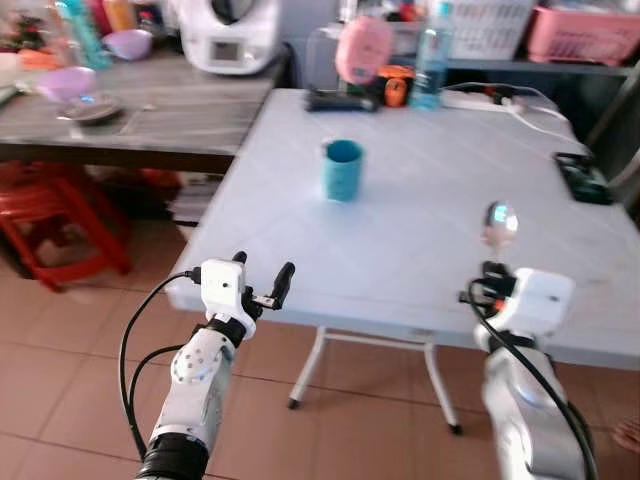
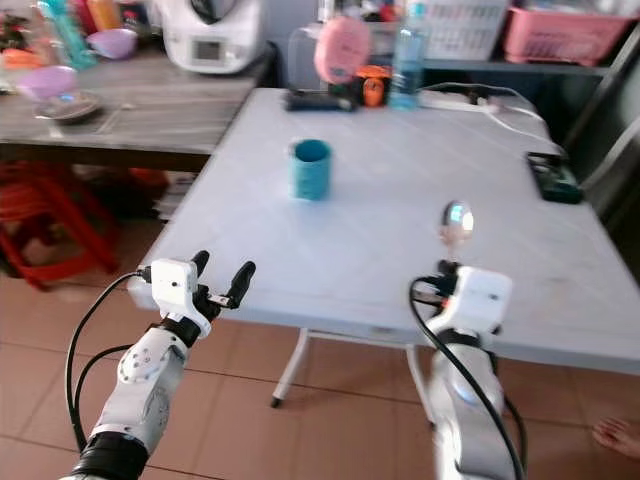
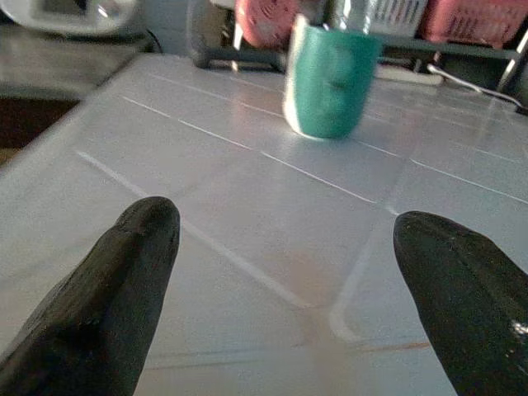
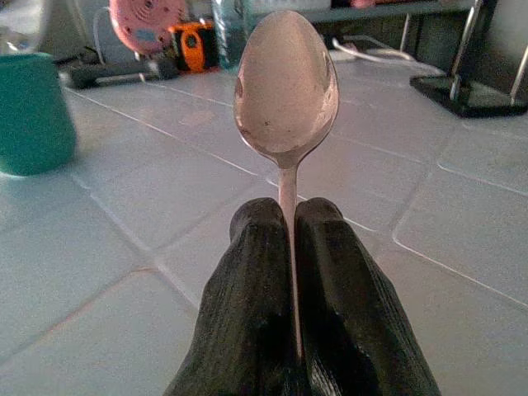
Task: Setting the table
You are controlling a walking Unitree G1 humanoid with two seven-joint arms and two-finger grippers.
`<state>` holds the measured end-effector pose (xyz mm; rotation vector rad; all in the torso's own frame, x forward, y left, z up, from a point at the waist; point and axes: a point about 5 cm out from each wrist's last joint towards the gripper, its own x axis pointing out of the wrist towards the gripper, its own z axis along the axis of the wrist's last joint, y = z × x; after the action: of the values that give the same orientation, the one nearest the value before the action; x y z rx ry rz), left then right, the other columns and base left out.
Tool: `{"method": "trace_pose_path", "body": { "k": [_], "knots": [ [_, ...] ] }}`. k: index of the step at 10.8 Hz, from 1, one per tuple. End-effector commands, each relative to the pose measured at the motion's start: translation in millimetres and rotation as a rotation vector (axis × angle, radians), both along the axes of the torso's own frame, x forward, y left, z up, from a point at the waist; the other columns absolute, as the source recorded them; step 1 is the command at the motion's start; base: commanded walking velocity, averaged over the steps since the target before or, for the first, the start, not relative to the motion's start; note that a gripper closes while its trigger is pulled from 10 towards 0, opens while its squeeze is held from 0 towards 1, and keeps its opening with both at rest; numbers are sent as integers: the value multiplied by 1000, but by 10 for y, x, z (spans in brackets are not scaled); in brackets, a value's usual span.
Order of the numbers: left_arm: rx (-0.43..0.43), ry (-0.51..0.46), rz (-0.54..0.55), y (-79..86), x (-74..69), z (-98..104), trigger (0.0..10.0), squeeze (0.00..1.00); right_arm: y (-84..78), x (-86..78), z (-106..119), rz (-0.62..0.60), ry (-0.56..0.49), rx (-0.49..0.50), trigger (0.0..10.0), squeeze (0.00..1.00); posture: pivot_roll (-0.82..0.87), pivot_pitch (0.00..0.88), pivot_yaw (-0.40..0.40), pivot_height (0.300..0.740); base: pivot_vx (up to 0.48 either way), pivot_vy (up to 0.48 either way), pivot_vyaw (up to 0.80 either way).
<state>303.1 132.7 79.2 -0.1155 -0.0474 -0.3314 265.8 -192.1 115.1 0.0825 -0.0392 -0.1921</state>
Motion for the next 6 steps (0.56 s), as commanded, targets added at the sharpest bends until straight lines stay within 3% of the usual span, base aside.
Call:
{"method": "trace_pose_path", "body": {
  "k": [1, 3, 6],
  "knots": [
    [15, -2, 8, 55, 4, -7, 10000, 0, 41, -18, 58, 14, -32, 2, 10000, 0, -102, 0, 51, 740, 0, 379, 0],
    [8, -7, -2, 5, 20, 4, 10000, 0, 85, -45, 54, 17, -34, 7, 10000, 0, -108, 0, 54, 740, 0, 407, -250],
    [7, -12, -15, -27, 33, 6, 10000, 0, 110, -53, 73, 22, -44, -2, 10000, 0, -113, 0, 60, 740, 0, 421, -800]
  ]
}}
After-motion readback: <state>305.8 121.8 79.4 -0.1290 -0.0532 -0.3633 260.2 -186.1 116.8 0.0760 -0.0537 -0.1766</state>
